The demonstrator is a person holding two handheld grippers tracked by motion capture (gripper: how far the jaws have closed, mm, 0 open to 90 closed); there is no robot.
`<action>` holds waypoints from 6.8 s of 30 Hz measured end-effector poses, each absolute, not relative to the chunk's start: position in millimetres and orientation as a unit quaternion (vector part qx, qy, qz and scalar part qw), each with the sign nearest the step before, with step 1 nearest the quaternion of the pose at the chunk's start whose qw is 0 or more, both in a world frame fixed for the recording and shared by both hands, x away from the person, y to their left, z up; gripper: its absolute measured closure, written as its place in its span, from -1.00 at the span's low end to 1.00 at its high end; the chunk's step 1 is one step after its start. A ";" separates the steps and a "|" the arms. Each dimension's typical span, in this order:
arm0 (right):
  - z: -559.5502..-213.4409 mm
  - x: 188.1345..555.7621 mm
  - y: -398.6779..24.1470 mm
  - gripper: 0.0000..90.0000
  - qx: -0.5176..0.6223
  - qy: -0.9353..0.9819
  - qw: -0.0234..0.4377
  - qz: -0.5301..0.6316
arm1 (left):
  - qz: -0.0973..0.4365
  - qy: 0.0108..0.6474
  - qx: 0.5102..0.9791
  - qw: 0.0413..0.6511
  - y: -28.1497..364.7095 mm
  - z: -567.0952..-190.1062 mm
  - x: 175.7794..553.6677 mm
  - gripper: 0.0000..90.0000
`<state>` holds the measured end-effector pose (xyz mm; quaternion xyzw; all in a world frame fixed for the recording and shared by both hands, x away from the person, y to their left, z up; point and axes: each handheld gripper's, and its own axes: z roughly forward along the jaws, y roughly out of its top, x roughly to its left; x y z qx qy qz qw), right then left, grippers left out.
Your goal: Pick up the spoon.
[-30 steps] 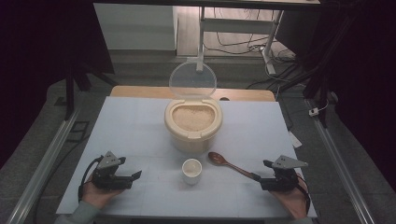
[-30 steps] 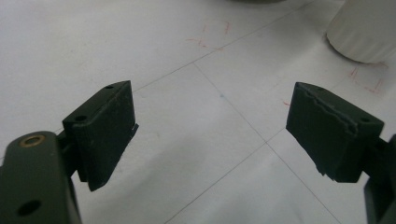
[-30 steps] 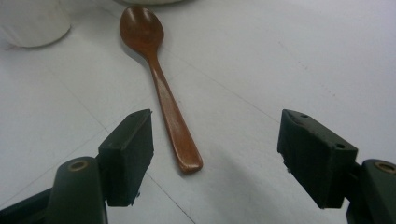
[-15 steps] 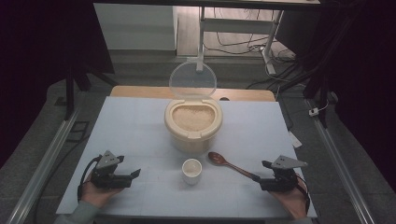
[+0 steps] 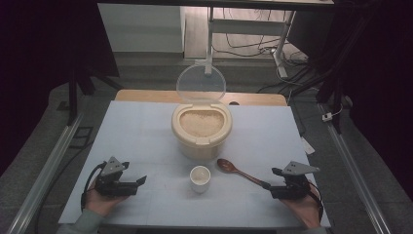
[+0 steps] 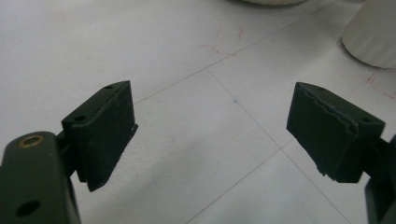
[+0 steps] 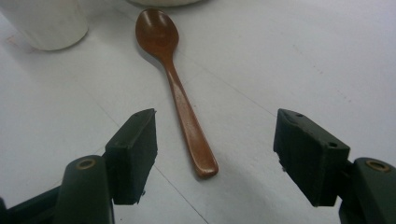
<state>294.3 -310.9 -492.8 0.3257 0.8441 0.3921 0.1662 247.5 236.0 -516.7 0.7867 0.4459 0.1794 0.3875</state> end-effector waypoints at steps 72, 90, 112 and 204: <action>-494.4 345.9 -221.5 0.75 0.190 0.968 0.090 0.139 | 0.165 0.443 0.800 0.369 235.3 -523.9 250.4 -0.70; -475.0 338.8 -244.6 0.75 0.194 0.955 0.094 0.206 | 0.165 0.443 0.802 0.365 234.9 -524.9 250.5 -0.70; -442.5 316.3 -243.7 0.75 0.150 0.941 0.059 0.297 | 0.163 0.443 0.804 0.363 234.6 -526.5 251.8 -0.69; -436.1 294.5 -146.1 0.75 0.021 0.950 0.070 0.305 | 0.067 0.170 0.922 0.342 75.2 -425.8 277.8 -0.23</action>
